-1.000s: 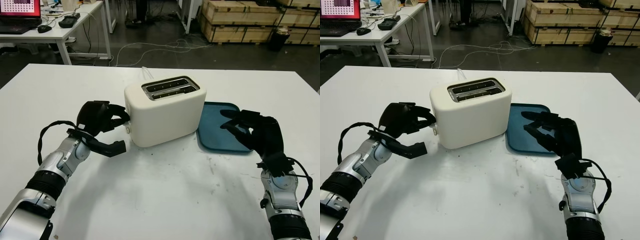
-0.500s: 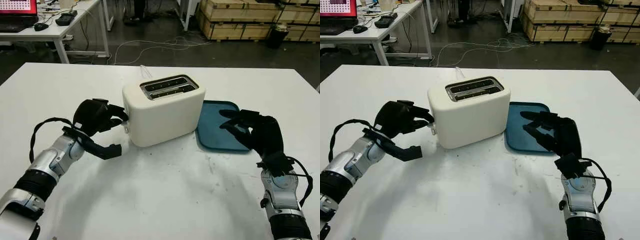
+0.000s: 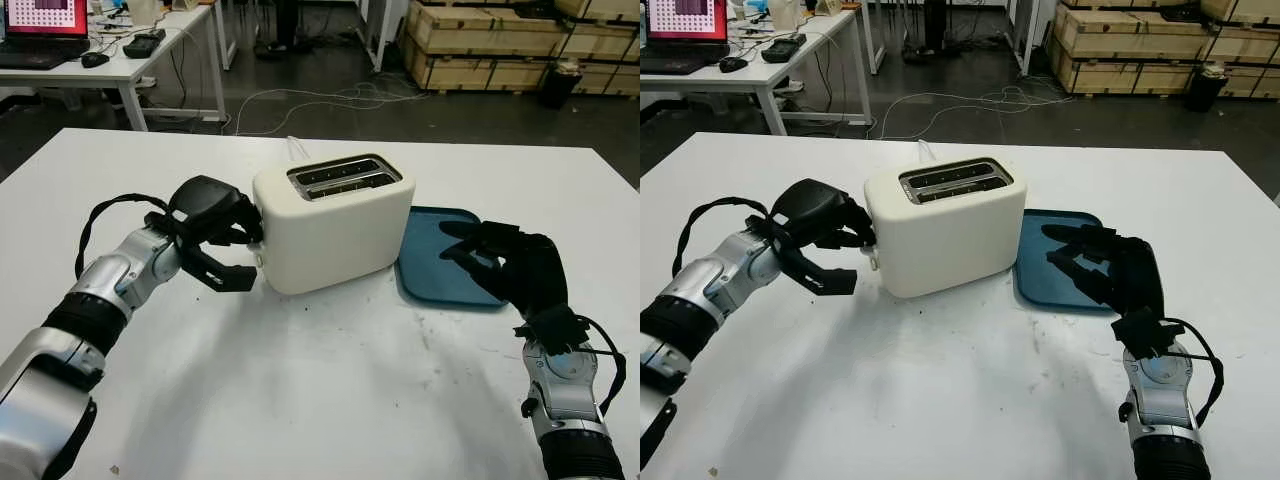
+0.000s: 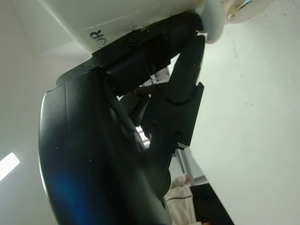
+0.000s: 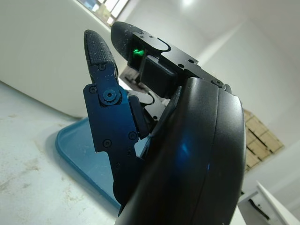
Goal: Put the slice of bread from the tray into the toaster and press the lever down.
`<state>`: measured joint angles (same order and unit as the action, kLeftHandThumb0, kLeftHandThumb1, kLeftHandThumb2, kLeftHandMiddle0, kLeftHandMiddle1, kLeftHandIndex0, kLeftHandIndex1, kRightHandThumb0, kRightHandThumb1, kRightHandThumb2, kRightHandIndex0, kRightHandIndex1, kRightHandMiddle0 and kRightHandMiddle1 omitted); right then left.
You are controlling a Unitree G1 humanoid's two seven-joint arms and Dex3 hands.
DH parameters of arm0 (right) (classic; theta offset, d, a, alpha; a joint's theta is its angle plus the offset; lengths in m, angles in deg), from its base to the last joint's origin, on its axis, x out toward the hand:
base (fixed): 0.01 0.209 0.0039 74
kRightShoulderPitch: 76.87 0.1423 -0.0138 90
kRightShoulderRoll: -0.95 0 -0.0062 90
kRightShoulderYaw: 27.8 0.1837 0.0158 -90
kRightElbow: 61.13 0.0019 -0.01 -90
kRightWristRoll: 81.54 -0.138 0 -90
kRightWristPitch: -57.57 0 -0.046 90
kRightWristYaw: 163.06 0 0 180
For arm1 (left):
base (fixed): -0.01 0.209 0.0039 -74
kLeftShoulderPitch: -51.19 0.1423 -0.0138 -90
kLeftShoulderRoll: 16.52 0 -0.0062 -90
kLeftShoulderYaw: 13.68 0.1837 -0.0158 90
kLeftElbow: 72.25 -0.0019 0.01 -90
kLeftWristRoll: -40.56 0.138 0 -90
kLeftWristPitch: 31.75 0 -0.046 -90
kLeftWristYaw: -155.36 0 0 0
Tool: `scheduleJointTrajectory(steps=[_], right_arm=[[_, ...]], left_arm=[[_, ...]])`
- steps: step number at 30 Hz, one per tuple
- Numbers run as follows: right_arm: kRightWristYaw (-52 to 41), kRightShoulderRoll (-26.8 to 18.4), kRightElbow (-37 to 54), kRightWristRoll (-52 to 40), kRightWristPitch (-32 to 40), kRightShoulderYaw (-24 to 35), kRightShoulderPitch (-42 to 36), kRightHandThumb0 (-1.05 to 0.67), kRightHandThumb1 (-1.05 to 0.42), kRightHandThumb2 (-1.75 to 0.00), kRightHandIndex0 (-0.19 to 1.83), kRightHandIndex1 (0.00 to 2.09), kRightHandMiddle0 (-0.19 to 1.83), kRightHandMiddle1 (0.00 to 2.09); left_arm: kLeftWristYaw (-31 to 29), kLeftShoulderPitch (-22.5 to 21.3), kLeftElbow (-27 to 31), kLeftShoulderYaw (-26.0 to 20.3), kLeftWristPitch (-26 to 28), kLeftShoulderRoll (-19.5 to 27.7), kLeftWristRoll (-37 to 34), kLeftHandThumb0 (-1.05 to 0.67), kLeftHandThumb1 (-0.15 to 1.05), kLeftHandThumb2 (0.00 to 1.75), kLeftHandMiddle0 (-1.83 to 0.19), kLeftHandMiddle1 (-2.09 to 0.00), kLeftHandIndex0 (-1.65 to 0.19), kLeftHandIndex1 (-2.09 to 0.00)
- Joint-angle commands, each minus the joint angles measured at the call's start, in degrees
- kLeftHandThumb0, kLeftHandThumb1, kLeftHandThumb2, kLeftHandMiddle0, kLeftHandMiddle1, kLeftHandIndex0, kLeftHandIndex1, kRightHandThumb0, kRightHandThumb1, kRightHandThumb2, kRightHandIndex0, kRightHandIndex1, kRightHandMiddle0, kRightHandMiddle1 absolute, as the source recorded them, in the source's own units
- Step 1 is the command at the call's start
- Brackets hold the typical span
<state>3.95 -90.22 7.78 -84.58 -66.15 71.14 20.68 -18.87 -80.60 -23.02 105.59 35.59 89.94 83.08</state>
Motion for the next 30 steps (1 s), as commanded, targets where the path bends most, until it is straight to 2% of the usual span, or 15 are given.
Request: scheduleJointTrajectory(steps=[1, 5, 8, 10, 12, 15, 17, 19, 21, 24, 28, 30], right_arm=[[-0.28, -0.39, 0.91, -0.87, 2.06, 0.3, -0.01, -0.48, -0.91, 0.0, 0.87, 0.91, 1.09, 0.0], [-0.53, -0.2, 0.5, -1.35, 1.93, 0.32, 0.17, -0.48, -0.91, 0.0, 0.88, 0.93, 1.09, 0.0], [-0.49, -0.11, 0.83, -1.35, 2.44, 0.23, 0.16, -0.48, -0.91, 0.0, 0.87, 0.93, 1.09, 0.0], [-0.46, -0.14, 0.64, -1.1, 2.1, 0.14, 0.26, -0.48, -0.91, 0.0, 0.87, 0.93, 1.09, 0.0], [-0.17, -0.18, 0.52, -0.59, 1.85, 0.07, 0.31, -0.48, -0.91, 0.0, 0.88, 0.93, 1.09, 0.0], [0.01, -0.16, 0.83, -0.49, 2.25, 0.06, 0.18, -0.49, -0.91, 0.0, 0.88, 0.93, 1.09, 0.0], [0.13, -0.41, 0.76, -0.18, 2.23, 0.13, 0.12, -0.49, -0.91, 0.0, 0.87, 0.93, 1.08, 0.0], [-0.01, -0.75, 0.71, -0.05, 2.36, 0.18, 0.16, -0.49, -0.91, 0.0, 0.86, 0.93, 1.08, 0.0], [-0.55, -0.82, 0.14, -0.86, 2.07, 0.41, 0.34, -0.49, -0.91, 0.0, 0.87, 0.93, 1.08, 0.0], [-1.44, -0.77, -0.69, -2.13, 1.97, 0.69, 0.56, -0.5, -0.91, 0.0, 0.88, 0.93, 1.08, 0.0], [-0.82, -0.84, -0.06, -0.7, 2.17, 0.4, 0.35, -0.5, -0.91, 0.0, 0.87, 0.93, 1.08, 0.0], [-0.66, -0.8, -0.03, -0.34, 1.84, 0.3, 0.37, -0.49, -0.91, 0.0, 0.87, 0.92, 1.08, 0.0]], left_arm=[[-7.41, 6.61, -7.06, 13.94, 0.85, -16.19, 7.28, -0.36, 0.89, 0.0, -0.8, -1.18, -1.19, -0.07], [-5.61, 7.59, -8.31, 13.96, -0.49, -15.84, 7.0, -0.36, 0.9, 0.0, -0.83, -1.09, -1.2, -0.06], [-6.83, 7.68, -8.17, 14.07, 0.13, -15.49, 7.07, -0.36, 0.9, 0.0, -0.82, -1.15, -1.17, -0.04], [-7.13, 7.87, -7.94, 13.55, 0.1, -15.3, 6.24, -0.36, 0.91, 0.01, -0.79, -1.12, -1.17, -0.03], [-6.14, 8.54, -5.42, 12.61, 0.09, -14.26, 5.4, -0.36, 0.92, 0.03, -0.78, -1.09, -1.18, -0.03], [-4.15, 10.42, 0.04, 9.83, 1.54, -12.97, 2.92, -0.34, 0.92, 0.09, -0.77, -1.18, -1.17, -0.03], [-1.92, 11.59, -2.2, 9.8, 4.31, -14.84, 3.14, -0.3, 0.92, 0.08, -0.77, -1.18, -1.16, -0.02], [-1.33, 13.12, -9.08, 11.21, 7.69, -18.75, 3.84, -0.31, 0.92, 0.05, -0.8, -1.11, -1.17, -0.02], [-0.83, 14.69, -12.46, 12.2, 8.82, -20.77, 3.89, -0.33, 0.91, 0.05, -0.78, -1.08, -1.17, -0.02], [0.28, 15.75, -11.51, 11.78, 9.31, -20.69, 2.25, -0.32, 0.92, 0.13, -0.72, -1.1, -1.14, 0.0], [-0.55, 15.45, -8.89, 11.06, 10.8, -19.7, -0.22, -0.34, 0.92, 0.18, -0.71, -0.99, -1.15, -0.01], [1.31, 15.7, -6.05, 11.17, 9.73, -17.96, -0.57, -0.31, 0.92, 0.15, -0.71, -1.12, -1.12, -0.01]])
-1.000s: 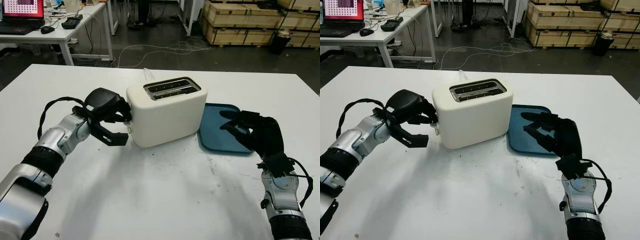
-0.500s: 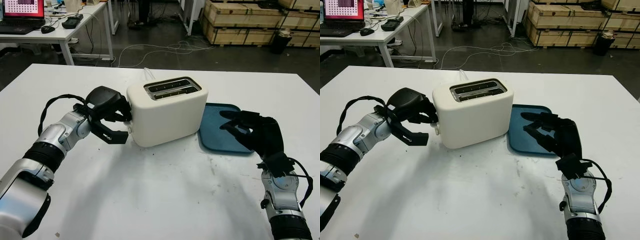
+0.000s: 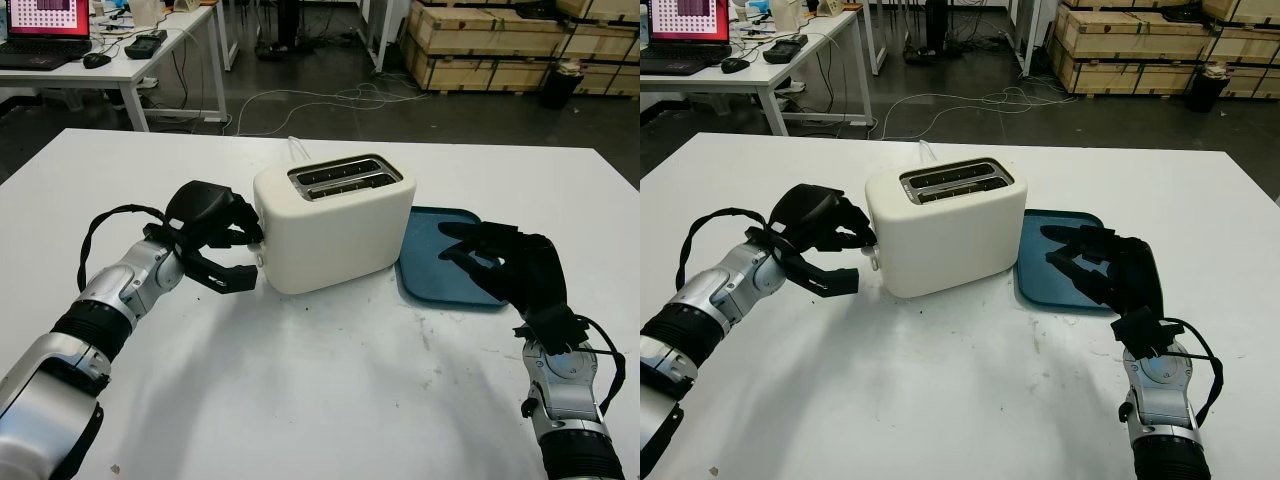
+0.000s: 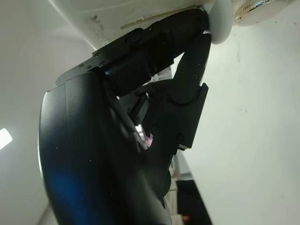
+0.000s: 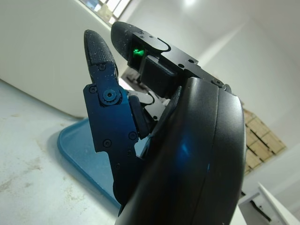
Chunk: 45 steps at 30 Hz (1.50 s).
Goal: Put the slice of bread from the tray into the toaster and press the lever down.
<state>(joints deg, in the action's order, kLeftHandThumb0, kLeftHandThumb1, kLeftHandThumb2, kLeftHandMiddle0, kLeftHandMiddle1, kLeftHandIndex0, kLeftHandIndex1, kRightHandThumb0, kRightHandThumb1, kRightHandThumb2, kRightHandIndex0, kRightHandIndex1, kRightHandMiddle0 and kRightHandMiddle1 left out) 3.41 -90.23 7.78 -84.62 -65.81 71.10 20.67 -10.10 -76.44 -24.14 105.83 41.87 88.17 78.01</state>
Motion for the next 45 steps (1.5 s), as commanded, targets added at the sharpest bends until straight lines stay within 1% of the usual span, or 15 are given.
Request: scheduleJointTrajectory(steps=[1, 2, 4, 8, 10, 13, 14, 19, 22, 25, 27, 29, 33, 37, 45], right_arm=[[0.01, -0.81, 0.12, -0.09, 1.54, 0.29, 0.34, -0.49, -0.91, 0.0, 0.87, 0.93, 1.08, 0.0], [0.18, -0.81, 0.24, 0.15, 1.58, 0.23, 0.31, -0.49, -0.91, 0.0, 0.87, 0.92, 1.08, 0.0], [0.32, -0.63, 0.21, 0.15, 1.57, 0.19, 0.39, -0.49, -0.91, 0.0, 0.86, 0.91, 1.08, 0.0], [-0.07, 0.06, 0.86, -0.98, 2.71, 0.13, 0.23, -0.49, -0.91, 0.0, 0.87, 0.91, 1.08, 0.0], [-0.01, 0.21, 0.92, -0.95, 2.64, 0.03, 0.2, -0.49, -0.91, 0.0, 0.87, 0.9, 1.08, 0.0], [0.23, 0.22, 0.55, -0.55, 2.18, -0.11, 0.3, -0.51, -0.91, 0.0, 0.87, 0.9, 1.09, 0.0], [0.26, 0.23, 0.37, -0.47, 1.95, -0.12, 0.38, -0.52, -0.91, 0.0, 0.87, 0.9, 1.09, 0.0], [-0.51, 0.41, -0.25, -1.51, 1.63, -0.11, 0.68, -0.51, -0.91, 0.0, 0.87, 0.91, 1.09, 0.0], [-0.75, 0.47, -0.58, -1.88, 1.6, -0.02, 0.76, -0.5, -0.91, 0.0, 0.88, 0.92, 1.09, 0.0], [-0.71, 0.52, -0.41, -1.86, 1.77, 0.07, 0.63, -0.5, -0.91, 0.0, 0.88, 0.93, 1.09, 0.0], [-0.31, 0.47, 0.39, -1.44, 2.26, 0.06, 0.26, -0.51, -0.91, 0.0, 0.87, 0.93, 1.09, 0.0], [-0.31, 0.47, 0.88, -1.49, 2.65, 0.06, 0.03, -0.51, -0.91, 0.0, 0.87, 0.93, 1.09, 0.0], [0.02, 0.23, 1.06, -0.62, 2.28, -0.06, -0.19, -0.51, -0.92, 0.0, 0.86, 0.92, 1.09, 0.0], [-0.07, 0.4, 1.23, -0.87, 2.64, -0.11, -0.32, -0.51, -0.91, 0.0, 0.86, 0.91, 1.09, 0.0], [-0.14, 0.6, 0.71, -0.83, 1.89, -0.3, 0.01, -0.5, -0.91, 0.0, 0.88, 0.89, 1.09, 0.0]], left_arm=[[-7.59, 11.69, -2.4, 10.63, 2.8, -14.78, 3.89, -0.3, 0.92, 0.12, -0.71, -1.24, -1.15, -0.02], [-7.82, 11.86, 0.39, 10.22, 2.64, -13.34, 3.51, -0.3, 0.92, 0.15, -0.67, -1.37, -1.15, -0.03], [-7.66, 12.47, 5.7, 8.76, 2.4, -10.92, 2.29, -0.31, 0.92, 0.18, -0.66, -1.42, -1.15, -0.03], [-4.7, 14.47, 14.89, 4.79, 0.78, -6.65, 0.56, -0.28, 0.92, 0.13, -0.7, -1.55, -1.16, -0.03], [-5.67, 15.19, 18.98, 2.98, 0.98, -4.76, -0.56, -0.28, 0.92, 0.16, -0.69, -1.54, -1.14, -0.02], [-7.9, 16.3, 23.72, 0.32, 1.73, -3.09, -2.06, -0.27, 0.92, 0.17, -0.67, -1.62, -1.13, -0.02], [-8.39, 16.6, 24.77, -0.26, 2.15, -2.78, -2.03, -0.27, 0.92, 0.16, -0.69, -1.59, -1.13, -0.02], [-7.99, 17.64, 26.31, -2.16, 1.97, -2.53, -0.92, -0.28, 0.92, 0.15, -0.73, -1.56, -1.15, -0.03], [-5.64, 18.17, 26.82, -3.27, 1.07, -2.32, 0.62, -0.26, 0.9, 0.08, -0.75, -1.71, -1.18, -0.05], [-4.59, 18.73, 27.67, -5.2, -0.04, -1.41, 0.9, -0.22, 0.89, 0.06, -0.73, -1.72, -1.17, -0.05], [-3.66, 19.06, 28.56, -6.81, -0.68, -0.62, 1.1, -0.2, 0.9, 0.05, -0.74, -1.67, -1.17, -0.05], [-2.94, 19.42, 29.5, -8.86, -0.76, 0.09, 1.29, -0.19, 0.91, 0.04, -0.74, -1.7, -1.17, -0.06], [-2.2, 19.92, 31.97, -13.63, 1.44, 2.65, 3.48, -0.21, 0.92, 0.07, -0.76, -1.73, -1.17, -0.07], [-2.87, 20.44, 34.82, -17.93, 3.13, 5.54, 5.02, -0.26, 0.92, 0.09, -0.79, -1.63, -1.18, -0.08], [-6.83, 22.15, 42.68, -23.83, 2.95, 10.43, 4.85, -0.32, 0.91, 0.02, -0.89, -1.45, -1.21, -0.1]])
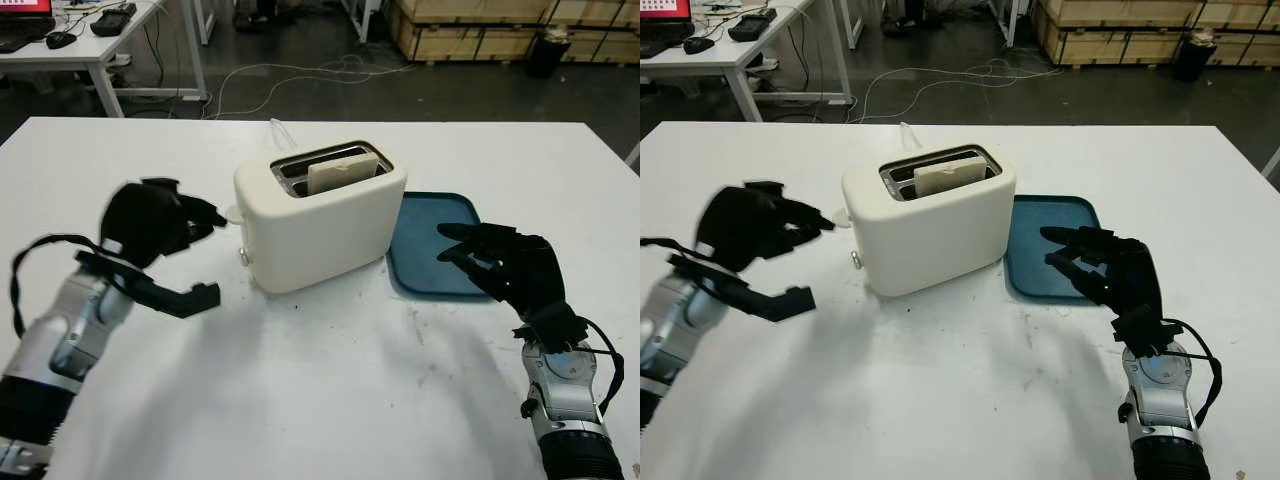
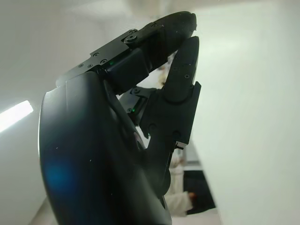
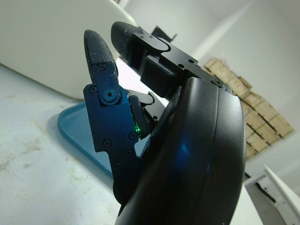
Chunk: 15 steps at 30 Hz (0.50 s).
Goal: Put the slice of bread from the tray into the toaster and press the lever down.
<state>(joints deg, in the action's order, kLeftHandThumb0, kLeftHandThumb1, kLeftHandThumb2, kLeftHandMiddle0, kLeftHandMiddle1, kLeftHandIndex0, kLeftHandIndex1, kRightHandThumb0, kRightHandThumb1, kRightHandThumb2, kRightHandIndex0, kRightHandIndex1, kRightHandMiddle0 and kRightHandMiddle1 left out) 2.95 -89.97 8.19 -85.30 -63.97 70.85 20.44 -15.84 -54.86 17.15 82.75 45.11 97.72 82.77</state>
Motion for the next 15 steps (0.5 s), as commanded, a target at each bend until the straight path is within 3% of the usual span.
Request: scheduleJointTrajectory(steps=[1, 10, 15], right_arm=[[0.37, 0.31, 0.43, -0.04, 0.11, -0.07, 0.25, -0.5, -0.92, 0.0, 0.88, 0.9, 1.09, 0.0], [-0.08, 0.44, 0.24, -0.62, 0.08, -0.09, 0.44, -0.51, -0.92, 0.0, 0.87, 0.92, 1.09, 0.0], [0.1, 0.37, 0.34, -0.33, -0.03, -0.07, 0.49, -0.5, -0.92, 0.0, 0.87, 0.91, 1.1, 0.0]], left_arm=[[-1.97, 0.74, 2.43, -1.31, -0.51, 1.5, -0.13, -0.33, 0.9, 0.01, -0.9, -1.44, -1.21, -0.1], [-12.27, 0.25, 9.57, -5.16, -1.02, 4.67, -3.17, -0.38, 0.86, 0.0, -0.85, -1.55, -1.21, -0.07], [-17.03, -3.6, 8.19, -4.44, -3.35, 5.55, -4.54, -0.39, 0.88, 0.0, -0.9, -1.37, -1.23, -0.05]])
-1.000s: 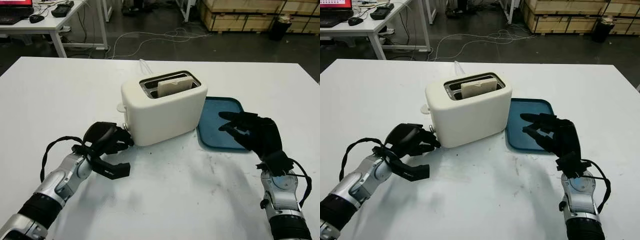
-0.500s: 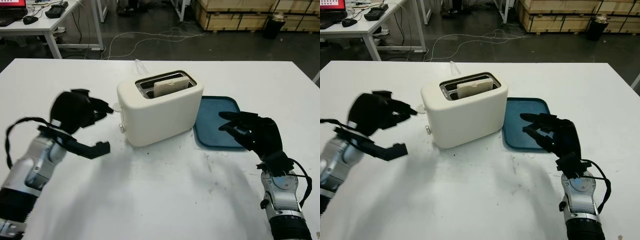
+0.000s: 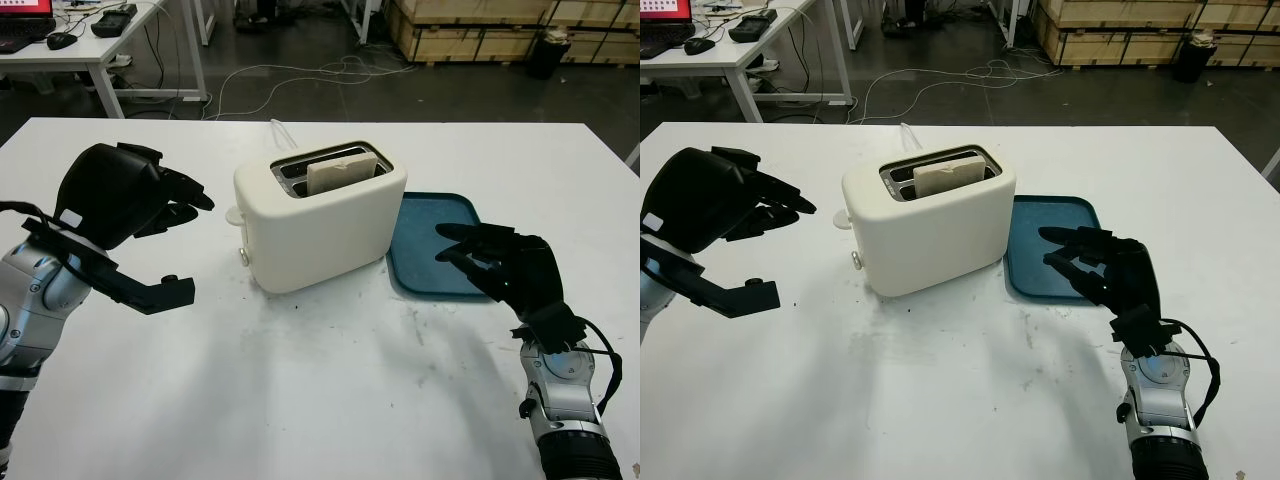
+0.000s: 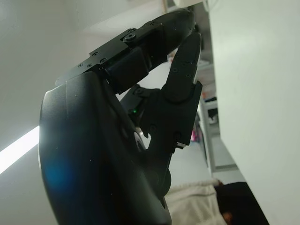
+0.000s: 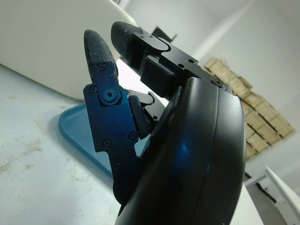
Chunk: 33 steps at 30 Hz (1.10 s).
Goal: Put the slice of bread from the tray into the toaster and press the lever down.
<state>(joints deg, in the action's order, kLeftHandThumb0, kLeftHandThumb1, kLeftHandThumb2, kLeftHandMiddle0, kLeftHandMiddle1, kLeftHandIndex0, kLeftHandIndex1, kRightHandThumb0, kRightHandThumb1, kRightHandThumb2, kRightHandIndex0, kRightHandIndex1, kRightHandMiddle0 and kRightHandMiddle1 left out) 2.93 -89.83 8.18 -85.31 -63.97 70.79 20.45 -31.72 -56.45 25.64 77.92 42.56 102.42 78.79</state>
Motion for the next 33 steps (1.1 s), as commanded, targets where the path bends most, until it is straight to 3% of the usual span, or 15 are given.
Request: scheduleJointTrajectory(steps=[1, 7, 11, 16, 25, 33], right_arm=[[0.1, 0.25, 0.34, -0.34, -0.05, -0.02, 0.49, -0.5, -0.92, 0.0, 0.86, 0.91, 1.1, 0.0], [0.08, 0.14, 0.27, -0.24, 0.04, -0.02, 0.55, -0.51, -0.92, -0.01, 0.87, 0.9, 1.09, 0.0], [-0.16, 0.17, 0.8, -0.62, 0.67, -0.05, 0.49, -0.5, -0.92, 0.0, 0.86, 0.89, 1.09, 0.0], [-0.36, 0.15, 0.81, -0.83, 0.79, -0.04, 0.47, -0.52, -0.92, 0.0, 0.87, 0.89, 1.09, 0.0], [-0.29, 0.23, 0.13, -0.35, -0.43, -0.06, 0.75, -0.51, -0.92, 0.0, 0.88, 0.89, 1.09, 0.0], [-0.6, 0.3, 1.09, -0.97, 0.77, -0.05, 0.39, -0.51, -0.92, 0.0, 0.87, 0.89, 1.1, 0.0]], left_arm=[[-1.82, -2.84, -0.78, 0.64, -1.49, 0.92, -0.87, -0.4, 0.88, 0.0, -0.92, -1.33, -1.24, -0.05], [-6.31, -8.91, -5.62, 3.19, -5.89, 0.35, -3.5, -0.42, 0.87, 0.0, -0.99, -1.19, -1.26, -0.03], [-6.05, -12.43, -10.43, 5.55, -8.4, -0.81, -2.35, -0.43, 0.8, 0.0, -0.99, -1.4, -1.31, -0.04], [-4.23, -15.33, -15.84, 7.33, -11.41, -1.64, -1.11, -0.39, 0.73, 0.0, -0.99, -1.5, -1.34, -0.03], [-2.76, -18.35, -21.79, 9.81, -14.83, -1.7, 1.73, -0.4, 0.73, 0.0, -0.96, -1.55, -1.36, -0.03], [-1.17, -17.95, -21.81, 10.67, -14.19, -1.2, 5.83, -0.41, 0.75, 0.01, -0.96, -1.51, -1.34, -0.01]])
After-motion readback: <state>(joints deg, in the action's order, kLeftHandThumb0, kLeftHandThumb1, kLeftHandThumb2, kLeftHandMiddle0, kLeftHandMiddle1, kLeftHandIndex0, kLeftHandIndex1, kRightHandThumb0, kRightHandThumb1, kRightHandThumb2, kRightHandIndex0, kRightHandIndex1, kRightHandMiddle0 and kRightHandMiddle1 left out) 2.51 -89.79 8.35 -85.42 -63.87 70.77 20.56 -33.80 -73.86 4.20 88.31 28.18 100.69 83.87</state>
